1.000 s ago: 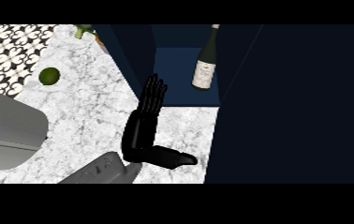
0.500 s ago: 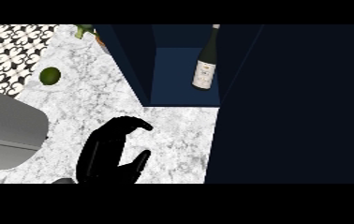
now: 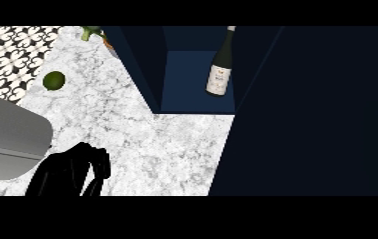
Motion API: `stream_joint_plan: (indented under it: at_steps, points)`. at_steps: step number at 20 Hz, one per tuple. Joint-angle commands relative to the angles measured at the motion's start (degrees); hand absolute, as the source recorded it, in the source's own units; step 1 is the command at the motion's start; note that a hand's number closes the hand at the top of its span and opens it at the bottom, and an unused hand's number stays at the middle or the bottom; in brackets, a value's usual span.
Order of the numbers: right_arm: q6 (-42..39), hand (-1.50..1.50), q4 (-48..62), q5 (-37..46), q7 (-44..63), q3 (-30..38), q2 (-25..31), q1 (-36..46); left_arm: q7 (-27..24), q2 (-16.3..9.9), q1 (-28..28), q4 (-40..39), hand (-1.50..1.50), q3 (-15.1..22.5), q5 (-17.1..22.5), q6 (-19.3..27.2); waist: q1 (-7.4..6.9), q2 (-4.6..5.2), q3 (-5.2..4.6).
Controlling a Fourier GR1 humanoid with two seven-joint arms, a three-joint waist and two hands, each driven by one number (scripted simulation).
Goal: Pick up the wine, place it into the cabinet and close the cabinet
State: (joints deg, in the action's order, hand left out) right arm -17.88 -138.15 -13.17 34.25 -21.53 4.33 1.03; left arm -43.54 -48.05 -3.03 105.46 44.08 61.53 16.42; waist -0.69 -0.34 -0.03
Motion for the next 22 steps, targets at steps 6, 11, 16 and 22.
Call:
stream_joint_plan:
  at_steps: [6, 11, 16, 22]
  points:
    - [11.9, 1.50, -3.6, 7.5, 8.7, -22.8, -4.3, 6.0, -5.2, -9.8, 12.7, 0.0, -1.50, -11.4, 6.7, -13.1, -0.44, -0.25, -0.15]
    - [18.7, 1.50, 4.0, 11.8, 8.6, -30.8, -4.3, 13.9, -7.0, -11.8, 17.2, -0.8, -1.50, -15.1, 8.6, -15.1, -1.11, -0.28, -0.18]
    - [30.9, 1.50, 9.8, 15.7, 5.0, -36.0, -4.2, 21.3, -7.9, -16.2, 21.9, -2.8, -1.50, -19.1, 10.7, -20.8, -1.86, -0.44, -0.22]
    - [40.9, 1.50, 11.3, 16.9, 2.9, -31.6, -3.9, 29.0, -9.7, -16.5, 22.7, -7.6, -1.50, -21.3, 9.8, -26.3, -2.01, -0.29, -0.39]
